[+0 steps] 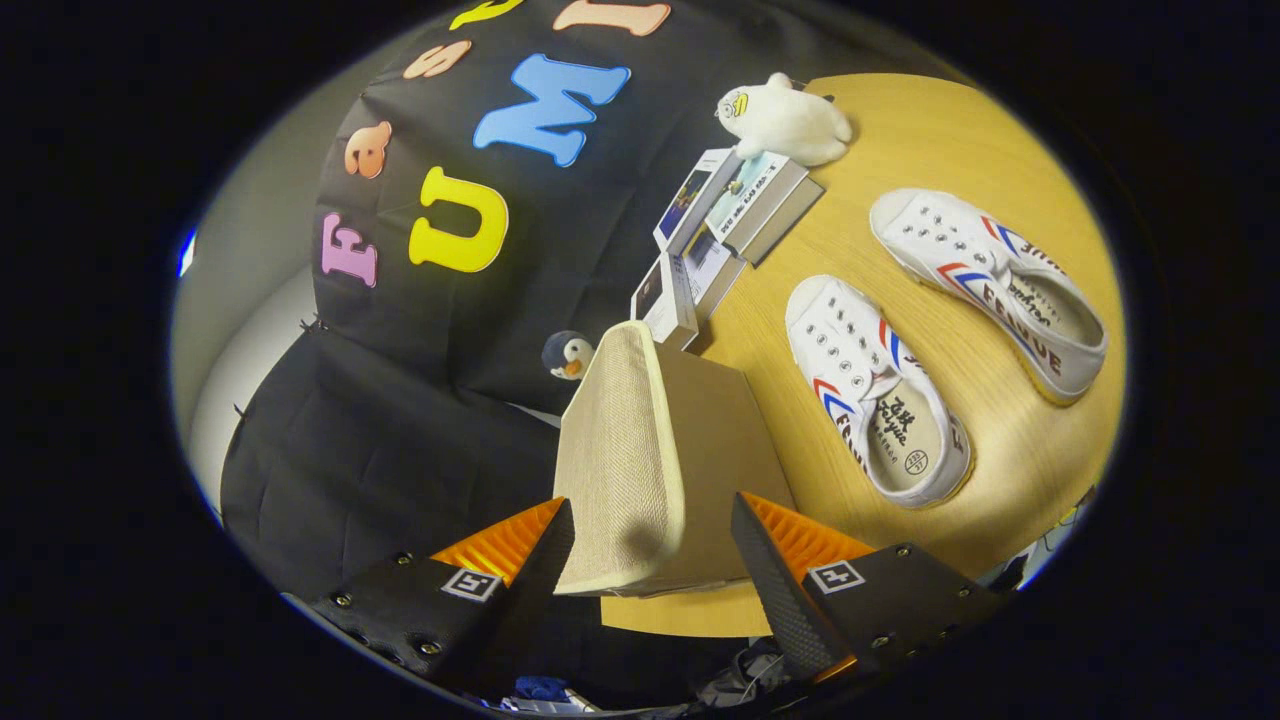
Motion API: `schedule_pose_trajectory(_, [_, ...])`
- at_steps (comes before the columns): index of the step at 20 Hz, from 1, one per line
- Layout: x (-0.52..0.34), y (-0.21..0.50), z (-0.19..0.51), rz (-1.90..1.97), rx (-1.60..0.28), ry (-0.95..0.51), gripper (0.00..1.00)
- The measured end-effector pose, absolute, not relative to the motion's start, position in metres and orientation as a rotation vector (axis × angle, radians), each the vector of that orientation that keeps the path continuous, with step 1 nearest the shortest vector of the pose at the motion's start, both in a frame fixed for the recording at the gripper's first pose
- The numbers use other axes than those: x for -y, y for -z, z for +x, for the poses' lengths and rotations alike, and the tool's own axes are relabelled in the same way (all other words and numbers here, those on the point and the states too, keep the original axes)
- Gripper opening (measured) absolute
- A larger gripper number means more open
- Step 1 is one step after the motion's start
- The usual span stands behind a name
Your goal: Open the storage box then place both shoes into the box .Put the left shoe in first, then the right shoe, with the right side of both shoes facing outward in a uniform manner.
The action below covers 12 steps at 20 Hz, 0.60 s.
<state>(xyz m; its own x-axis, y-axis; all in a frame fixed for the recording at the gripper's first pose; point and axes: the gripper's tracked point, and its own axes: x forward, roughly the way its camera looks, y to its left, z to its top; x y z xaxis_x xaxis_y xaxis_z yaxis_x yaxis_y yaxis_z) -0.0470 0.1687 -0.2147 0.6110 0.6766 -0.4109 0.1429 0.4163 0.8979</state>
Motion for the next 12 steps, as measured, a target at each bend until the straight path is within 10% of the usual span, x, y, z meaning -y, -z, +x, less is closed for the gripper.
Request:
schedule_pose_trajectory(7, [-0.186,0.220,-0.048,1.230,-0.953,-0.429,0.70])
schedule_pose_trajectory(9, [-0.181,0.220,-0.041,1.264,-0.944,-0.407,0.31])
schedule_pose_trajectory(12, [-0.176,0.217,-0.045,1.251,-0.958,-0.457,0.30])
